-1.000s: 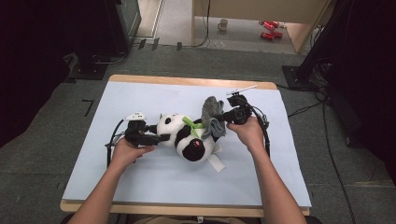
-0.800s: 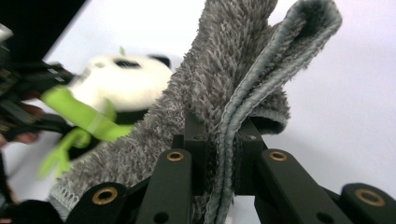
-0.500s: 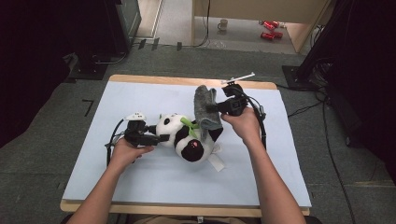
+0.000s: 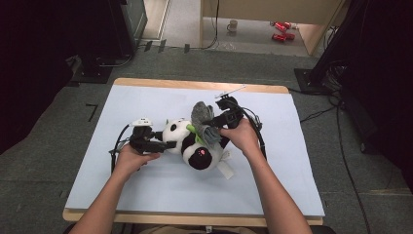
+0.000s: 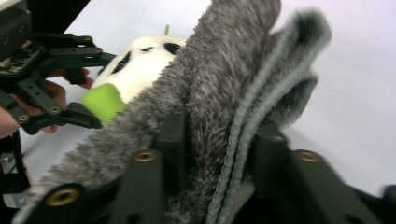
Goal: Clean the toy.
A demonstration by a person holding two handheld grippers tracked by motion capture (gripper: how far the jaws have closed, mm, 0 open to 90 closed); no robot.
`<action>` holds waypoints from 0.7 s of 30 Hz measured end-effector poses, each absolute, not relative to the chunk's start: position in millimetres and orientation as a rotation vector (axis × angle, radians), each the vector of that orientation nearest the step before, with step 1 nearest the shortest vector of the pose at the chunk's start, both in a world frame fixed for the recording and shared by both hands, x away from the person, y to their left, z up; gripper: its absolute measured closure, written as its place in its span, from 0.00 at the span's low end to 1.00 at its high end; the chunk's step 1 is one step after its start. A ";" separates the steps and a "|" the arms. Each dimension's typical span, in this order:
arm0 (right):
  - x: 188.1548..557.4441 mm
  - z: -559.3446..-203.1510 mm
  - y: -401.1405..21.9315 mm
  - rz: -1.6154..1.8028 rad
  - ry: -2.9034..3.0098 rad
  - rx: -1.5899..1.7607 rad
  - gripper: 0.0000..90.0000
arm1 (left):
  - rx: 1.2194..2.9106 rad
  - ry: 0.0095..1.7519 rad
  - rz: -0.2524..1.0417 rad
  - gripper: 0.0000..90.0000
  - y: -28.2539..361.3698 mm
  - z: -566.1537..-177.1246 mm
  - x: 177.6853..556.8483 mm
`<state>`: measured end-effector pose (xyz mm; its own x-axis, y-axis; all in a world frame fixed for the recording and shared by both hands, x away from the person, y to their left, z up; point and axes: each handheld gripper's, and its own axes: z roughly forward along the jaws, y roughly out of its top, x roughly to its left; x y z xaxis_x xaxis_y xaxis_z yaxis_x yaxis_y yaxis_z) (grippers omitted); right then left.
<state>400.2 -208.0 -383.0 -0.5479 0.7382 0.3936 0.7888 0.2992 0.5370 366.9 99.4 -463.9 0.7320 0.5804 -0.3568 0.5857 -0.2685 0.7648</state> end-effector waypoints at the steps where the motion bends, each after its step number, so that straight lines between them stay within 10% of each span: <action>1: 401.3 -384.9 -209.3 -1.095 -2.457 -1.464 0.57 | 1.942 0.894 -0.007 0.30 99.4 -464.0 366.9; 8: 410.6 -398.5 -207.6 -1.143 -2.362 -1.444 0.48 | 1.947 0.900 -0.004 0.30 99.5 -465.0 367.6; 17: 407.1 -392.1 -193.8 -1.134 -2.453 -1.259 0.88 | 1.985 0.888 0.004 0.30 100.3 -466.0 367.2; 21: 407.9 -387.4 -194.5 -1.130 -2.448 -1.258 0.90 | 1.967 0.893 -0.008 0.30 100.8 -465.6 367.6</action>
